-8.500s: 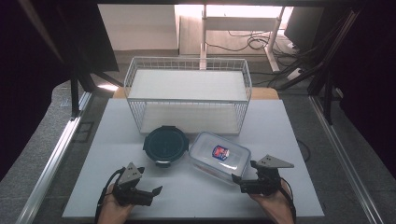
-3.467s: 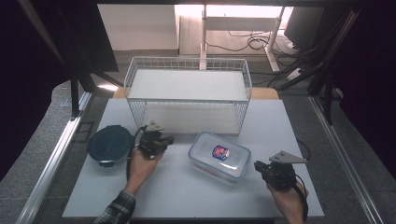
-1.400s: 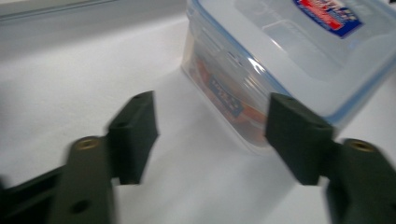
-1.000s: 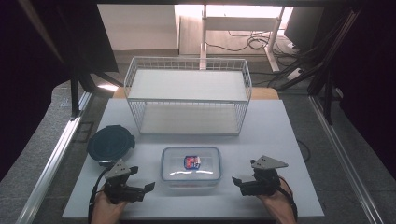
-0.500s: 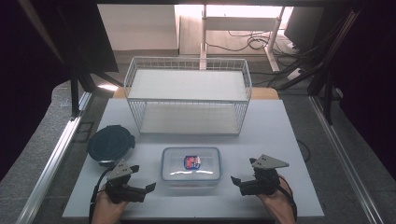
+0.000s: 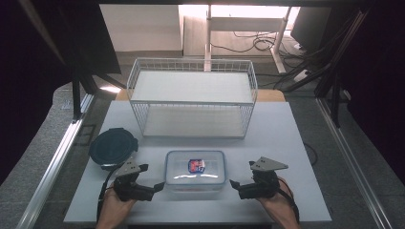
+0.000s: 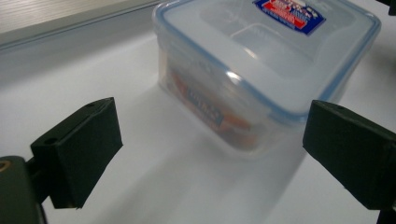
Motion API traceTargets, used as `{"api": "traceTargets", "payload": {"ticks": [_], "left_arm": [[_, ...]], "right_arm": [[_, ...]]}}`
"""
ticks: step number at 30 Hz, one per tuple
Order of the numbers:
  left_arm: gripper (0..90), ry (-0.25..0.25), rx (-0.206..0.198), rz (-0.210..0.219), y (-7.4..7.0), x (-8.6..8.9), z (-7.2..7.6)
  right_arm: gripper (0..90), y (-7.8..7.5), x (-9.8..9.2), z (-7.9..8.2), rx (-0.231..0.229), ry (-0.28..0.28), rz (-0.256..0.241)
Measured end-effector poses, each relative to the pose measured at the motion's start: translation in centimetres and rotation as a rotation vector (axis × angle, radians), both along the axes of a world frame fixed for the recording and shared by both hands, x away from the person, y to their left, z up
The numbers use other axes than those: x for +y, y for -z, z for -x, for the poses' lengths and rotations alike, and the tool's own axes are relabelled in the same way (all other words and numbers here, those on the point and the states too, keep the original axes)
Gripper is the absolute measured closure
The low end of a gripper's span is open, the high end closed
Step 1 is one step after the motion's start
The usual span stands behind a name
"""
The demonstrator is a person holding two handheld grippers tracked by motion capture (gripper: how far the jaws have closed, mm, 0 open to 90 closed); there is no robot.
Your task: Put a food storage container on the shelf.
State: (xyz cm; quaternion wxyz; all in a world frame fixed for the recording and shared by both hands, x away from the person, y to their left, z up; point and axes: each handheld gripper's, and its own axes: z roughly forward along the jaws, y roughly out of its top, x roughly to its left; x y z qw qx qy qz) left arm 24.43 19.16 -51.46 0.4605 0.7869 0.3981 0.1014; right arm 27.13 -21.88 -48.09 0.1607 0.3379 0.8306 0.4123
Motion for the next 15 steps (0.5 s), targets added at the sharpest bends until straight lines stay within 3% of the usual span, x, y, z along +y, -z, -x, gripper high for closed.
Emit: {"api": "traceTargets", "payload": {"ticks": [3, 4, 5, 8, 11, 12, 15], "left_arm": [[3.7, 0.016, 0.039, 0.041, -0.6, -0.5, -1.3], [3.8, 0.016, 0.039, 0.041, -0.6, -0.5, -1.3], [4.0, 0.029, 0.062, 0.066, -0.7, -0.7, -1.9], [3.9, 0.052, 0.091, 0.085, -0.7, -1.0, -2.5], [3.8, 0.087, 0.099, 0.047, -0.7, -2.1, -3.7], [3.8, 0.087, 0.099, 0.047, -0.7, -2.1, -3.7], [3.6, 0.121, 0.135, 0.063, -0.3, -2.9, -4.7]], "right_arm": [[0.6, -0.4, 0.9, -0.9, 0.055, -0.017, -0.074], [0.6, -0.4, 0.9, -0.9, 0.055, -0.017, -0.074], [0.9, -0.6, 1.4, -1.4, 0.091, -0.032, -0.097], [2.1, -0.6, 2.2, -2.0, 0.121, -0.049, -0.091], [2.3, 0.0, 3.4, -3.4, 0.209, -0.086, -0.091], [2.3, 0.0, 3.4, -3.4, 0.209, -0.086, -0.091], [2.3, 0.7, 4.1, -4.3, 0.267, -0.102, -0.085]]}}
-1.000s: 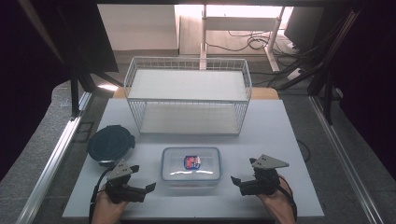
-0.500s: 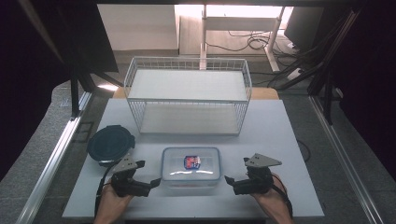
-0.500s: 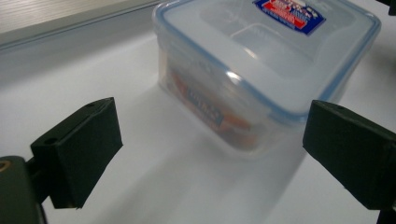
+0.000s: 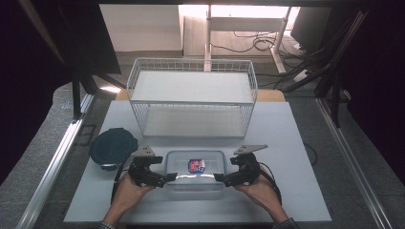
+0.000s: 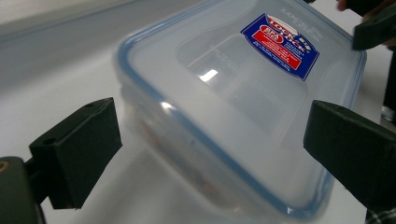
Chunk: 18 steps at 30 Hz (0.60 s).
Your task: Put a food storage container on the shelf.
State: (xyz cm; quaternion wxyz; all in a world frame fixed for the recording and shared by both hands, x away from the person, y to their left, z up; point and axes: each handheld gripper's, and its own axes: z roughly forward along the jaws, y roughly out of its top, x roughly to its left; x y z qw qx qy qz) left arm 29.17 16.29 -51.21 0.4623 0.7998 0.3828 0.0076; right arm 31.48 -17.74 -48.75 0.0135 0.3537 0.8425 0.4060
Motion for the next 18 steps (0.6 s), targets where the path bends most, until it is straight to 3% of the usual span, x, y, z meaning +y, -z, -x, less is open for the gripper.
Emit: {"api": "traceTargets", "payload": {"ticks": [1, 2, 3, 4, 5, 6, 7, 8, 11, 12, 14, 15, 16, 17, 18], "left_arm": [[1.1, 0.017, 0.041, 0.033, 0.4, -0.3, -0.6], [0.9, 0.017, 0.041, 0.033, 0.4, -0.3, -0.6], [0.2, 0.024, 0.068, 0.052, 0.7, -0.3, -0.8], [0.2, 0.025, 0.089, 0.066, 0.9, -0.2, -0.9], [0.0, 0.029, 0.105, 0.075, 1.0, -0.1, -0.9], [0.0, 0.044, 0.147, 0.096, 1.4, 0.1, -1.0], [0.0, 0.044, 0.147, 0.096, 1.4, 0.1, -1.0], [0.0, 0.050, 0.187, 0.113, 1.7, 0.2, -0.9], [1.7, 0.055, 0.203, 0.106, 1.5, 0.2, -0.6], [4.0, 0.055, 0.199, 0.099, 1.4, 0.3, -0.4], [12.7, 0.053, 0.197, 0.108, 1.1, 0.7, 0.0], [12.7, 0.049, 0.199, 0.119, 1.1, 1.0, 0.2], [21.5, 0.023, 0.210, 0.173, 1.1, 1.8, 0.6], [25.4, 0.023, 0.210, 0.173, 1.1, 1.8, 0.6], [29.3, 0.021, 0.197, 0.189, 0.9, 2.3, 1.1]], "right_arm": [[1.3, 0.5, 0.3, -0.6, 0.052, -0.014, -0.009], [1.3, 0.5, 0.3, -0.6, 0.052, -0.014, -0.009], [1.4, 1.0, 0.3, -1.1, 0.120, -0.024, -0.046], [1.4, 1.0, 0.3, -1.1, 0.120, -0.024, -0.046], [1.5, 1.2, 0.3, -1.3, 0.151, -0.032, -0.061], [2.3, 1.6, 0.3, -1.5, 0.198, -0.045, -0.084], [1.4, 1.8, 0.3, -1.6, 0.217, -0.048, -0.096], [1.9, 1.9, 0.3, -1.7, 0.232, -0.047, -0.100], [7.2, 1.9, -0.1, -1.8, 0.246, -0.044, -0.116], [15.2, 1.5, -0.7, -1.8, 0.254, -0.035, -0.131], [17.0, 1.4, -0.9, -1.5, 0.262, -0.026, -0.130], [17.0, 1.4, -0.9, -1.5, 0.262, -0.026, -0.130], [19.8, 1.3, -1.0, -1.0, 0.256, -0.020, -0.134], [19.8, 1.3, -1.0, -1.0, 0.256, -0.020, -0.134], [25.7, 1.0, -1.3, -0.5, 0.249, -0.026, -0.131]]}}
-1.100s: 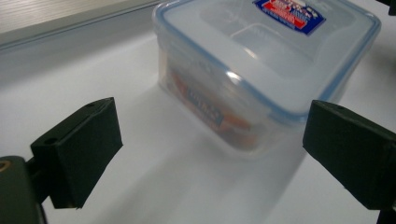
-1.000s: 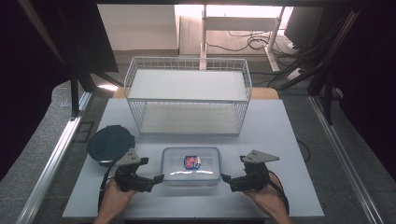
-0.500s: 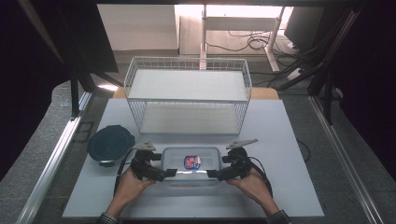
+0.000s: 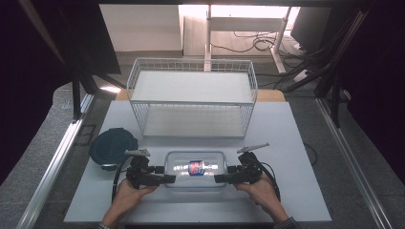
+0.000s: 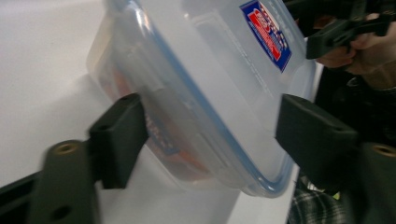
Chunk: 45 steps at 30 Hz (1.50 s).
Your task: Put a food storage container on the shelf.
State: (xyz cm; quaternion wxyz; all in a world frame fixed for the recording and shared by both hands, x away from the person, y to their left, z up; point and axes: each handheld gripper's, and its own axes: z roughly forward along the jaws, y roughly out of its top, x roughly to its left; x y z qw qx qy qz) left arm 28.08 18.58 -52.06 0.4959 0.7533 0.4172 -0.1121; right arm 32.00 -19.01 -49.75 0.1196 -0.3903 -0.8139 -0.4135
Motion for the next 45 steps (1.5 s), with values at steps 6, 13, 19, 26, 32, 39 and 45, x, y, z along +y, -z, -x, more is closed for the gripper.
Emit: {"api": "traceTargets", "payload": {"ticks": [6, 13, 19, 26, 32, 39, 45], "left_arm": [[46.0, -0.008, -0.028, 0.014, -0.5, 0.6, 1.2], [53.1, -0.055, -0.018, 0.030, -1.0, 0.5, 2.2], [54.2, -0.072, -0.038, 0.020, -1.3, 0.5, 2.2], [54.5, -0.074, -0.079, 0.029, -3.0, 0.5, 2.0], [54.4, -0.096, -0.124, 0.042, -5.0, 1.0, 1.6], [54.3, -0.106, -0.147, 0.045, -6.5, 1.2, 0.9], [54.2, -0.105, -0.162, 0.040, -8.1, 0.8, -0.1]], "right_arm": [[44.5, -0.6, -1.5, 1.0, -0.004, 0.035, -0.074], [49.6, -1.3, -1.5, 2.5, -0.014, 0.087, -0.064], [49.8, -2.0, -1.0, 3.3, -0.104, 0.110, -0.040], [49.8, -3.3, -1.2, 3.4, -0.164, 0.118, -0.066], [50.0, -4.9, -0.8, 3.2, -0.212, 0.099, -0.064], [50.8, -6.3, -0.8, 2.5, -0.237, 0.090, -0.086], [51.2, -7.4, -1.2, 1.7, -0.245, 0.095, -0.109]]}}
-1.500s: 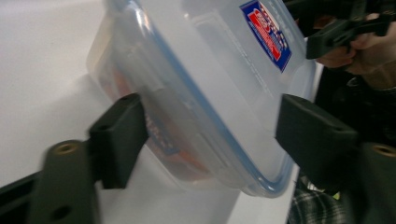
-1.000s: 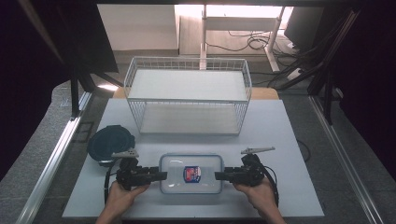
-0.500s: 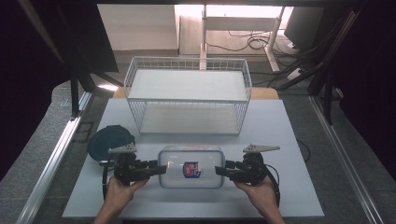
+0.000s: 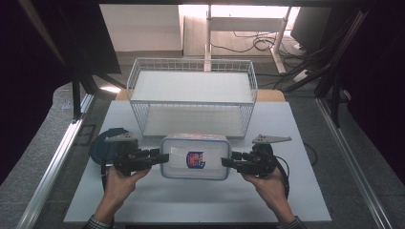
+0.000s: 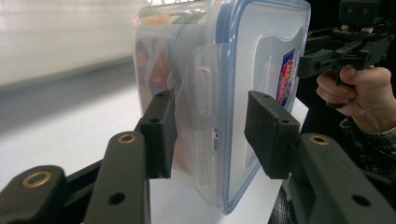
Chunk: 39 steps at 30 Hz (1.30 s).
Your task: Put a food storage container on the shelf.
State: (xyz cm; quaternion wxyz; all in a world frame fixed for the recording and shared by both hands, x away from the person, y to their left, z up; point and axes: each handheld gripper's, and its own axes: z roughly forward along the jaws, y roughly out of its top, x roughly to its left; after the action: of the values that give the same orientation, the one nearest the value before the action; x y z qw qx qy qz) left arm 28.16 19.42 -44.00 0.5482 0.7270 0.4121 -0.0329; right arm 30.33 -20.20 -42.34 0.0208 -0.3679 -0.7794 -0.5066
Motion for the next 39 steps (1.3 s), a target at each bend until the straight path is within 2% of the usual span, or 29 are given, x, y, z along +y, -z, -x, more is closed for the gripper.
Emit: {"api": "traceTargets", "payload": {"ticks": [6, 13, 20, 27, 38, 39], "left_arm": [[54.0, -0.005, -0.010, -0.001, -1.3, -0.1, -0.9], [53.9, -0.008, -0.029, -0.006, -3.4, -0.2, -2.2], [53.9, -0.011, -0.037, 0.004, -4.7, -0.2, -3.1], [53.9, -0.017, -0.041, 0.026, -6.3, 0.4, -4.3], [54.0, -0.034, -0.057, 0.037, -8.8, 1.1, -5.8], [54.0, -0.036, -0.061, 0.037, -9.1, 1.1, -6.1]], "right_arm": [[51.2, -1.2, -0.2, -0.9, -0.009, 0.011, -0.013], [51.3, -2.7, -0.4, -1.8, -0.022, 0.015, -0.026], [51.7, -4.0, -0.4, -2.7, -0.034, 0.017, -0.032], [51.9, -6.3, 0.0, -4.1, -0.056, 0.016, -0.039], [52.1, -9.0, 0.7, -6.0, -0.073, 0.010, -0.051], [52.0, -9.6, 0.8, -6.5, -0.078, 0.008, -0.053]]}}
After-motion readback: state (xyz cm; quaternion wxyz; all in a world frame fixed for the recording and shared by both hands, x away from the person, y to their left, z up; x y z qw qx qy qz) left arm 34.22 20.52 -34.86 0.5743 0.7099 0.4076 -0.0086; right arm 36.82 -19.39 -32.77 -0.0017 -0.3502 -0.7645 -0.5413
